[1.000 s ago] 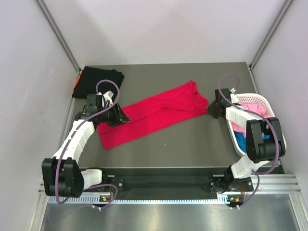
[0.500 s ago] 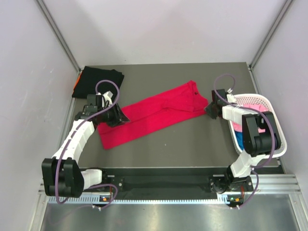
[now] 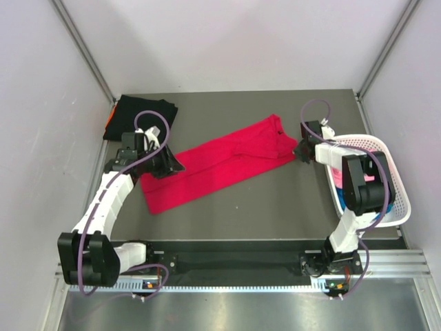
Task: Fold and stack the t-shirts
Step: Fold the tshirt
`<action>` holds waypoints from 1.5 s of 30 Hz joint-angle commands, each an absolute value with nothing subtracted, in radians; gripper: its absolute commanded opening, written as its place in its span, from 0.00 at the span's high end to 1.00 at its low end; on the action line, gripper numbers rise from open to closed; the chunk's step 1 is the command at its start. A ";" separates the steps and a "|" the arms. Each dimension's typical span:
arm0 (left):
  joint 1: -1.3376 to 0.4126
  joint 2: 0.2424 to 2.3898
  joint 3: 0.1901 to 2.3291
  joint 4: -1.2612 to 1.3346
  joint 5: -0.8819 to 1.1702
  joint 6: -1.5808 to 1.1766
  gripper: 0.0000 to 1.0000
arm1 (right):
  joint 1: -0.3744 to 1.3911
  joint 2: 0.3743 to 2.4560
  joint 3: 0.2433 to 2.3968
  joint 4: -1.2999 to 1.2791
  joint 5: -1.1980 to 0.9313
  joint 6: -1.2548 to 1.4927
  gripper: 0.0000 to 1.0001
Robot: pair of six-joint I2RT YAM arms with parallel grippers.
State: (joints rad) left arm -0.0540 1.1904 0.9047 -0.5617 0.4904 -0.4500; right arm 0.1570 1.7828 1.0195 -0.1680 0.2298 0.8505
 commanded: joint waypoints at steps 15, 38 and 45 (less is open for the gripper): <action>-0.052 1.190 0.977 -0.608 0.456 -0.430 0.55 | 0.008 2.086 1.461 -0.189 0.190 0.709 1.00; -0.089 1.633 1.086 -0.595 0.278 -0.281 0.52 | -0.097 2.108 1.720 -0.333 0.008 0.690 0.73; -0.089 1.712 1.135 -0.614 0.275 -0.261 0.56 | -0.094 1.952 1.603 -0.324 -0.034 0.693 0.71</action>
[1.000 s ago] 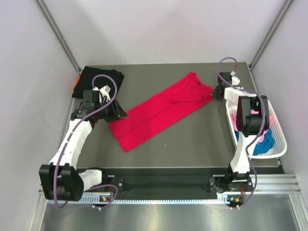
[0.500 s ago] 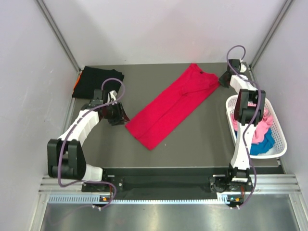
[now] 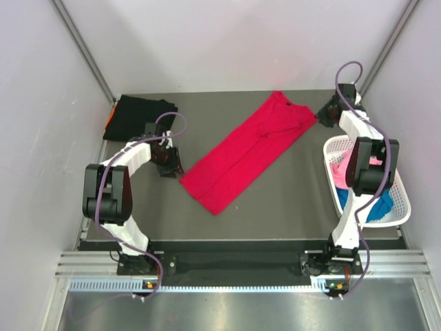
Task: Fold and stack the t-shirts
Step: Fold the tshirt
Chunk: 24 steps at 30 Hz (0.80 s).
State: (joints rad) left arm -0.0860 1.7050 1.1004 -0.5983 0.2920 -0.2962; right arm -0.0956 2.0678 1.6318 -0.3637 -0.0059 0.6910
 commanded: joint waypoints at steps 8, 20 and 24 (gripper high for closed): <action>-0.089 1.697 1.101 -0.621 0.296 -0.235 0.55 | -0.083 1.790 1.433 -0.265 -0.101 0.690 0.70; -0.091 1.727 1.065 -0.578 0.390 -0.199 0.53 | -0.040 1.609 1.114 -0.153 -0.152 0.664 0.70; -0.091 1.756 1.078 -0.603 0.350 -0.199 0.60 | -0.040 1.572 1.095 -0.166 -0.164 0.632 0.70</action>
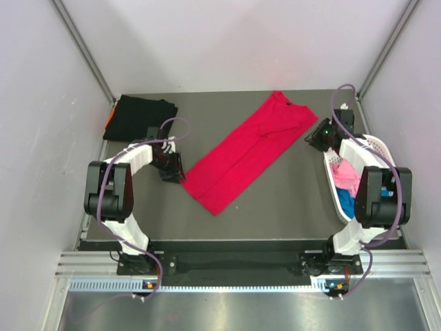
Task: Fold and stack the t-shirts
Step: Fold the tshirt
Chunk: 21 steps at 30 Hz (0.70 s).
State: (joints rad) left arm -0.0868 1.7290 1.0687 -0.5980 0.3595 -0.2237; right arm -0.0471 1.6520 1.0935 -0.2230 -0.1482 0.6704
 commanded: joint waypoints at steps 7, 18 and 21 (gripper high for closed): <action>-0.091 1.778 1.080 -0.623 0.311 -0.215 0.59 | -0.031 1.526 1.046 -0.163 -0.201 0.578 0.69; -0.091 1.779 1.112 -0.649 0.267 -0.195 0.52 | -0.011 1.474 0.959 -0.152 -0.213 0.572 0.69; -0.091 1.782 1.117 -0.643 0.270 -0.192 0.51 | -0.008 1.447 0.925 -0.141 -0.212 0.578 0.69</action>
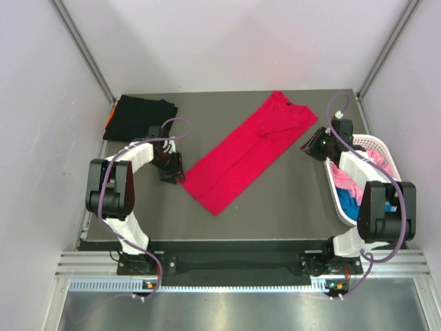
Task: Fold and stack the t-shirts
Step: Fold the tshirt
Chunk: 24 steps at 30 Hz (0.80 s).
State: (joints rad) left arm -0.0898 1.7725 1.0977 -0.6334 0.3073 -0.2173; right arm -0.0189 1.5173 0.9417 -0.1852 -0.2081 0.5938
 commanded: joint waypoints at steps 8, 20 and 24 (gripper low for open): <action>-0.091 1.813 1.138 -0.637 0.296 -0.179 0.63 | -0.008 1.410 0.907 -0.146 -0.210 0.575 0.69; -0.091 1.760 1.054 -0.758 0.252 -0.259 1.00 | 0.025 1.417 0.874 -0.120 -0.230 0.551 0.68; -0.091 1.724 0.979 -0.759 0.215 -0.297 1.00 | 0.025 1.463 0.905 -0.106 -0.215 0.575 0.68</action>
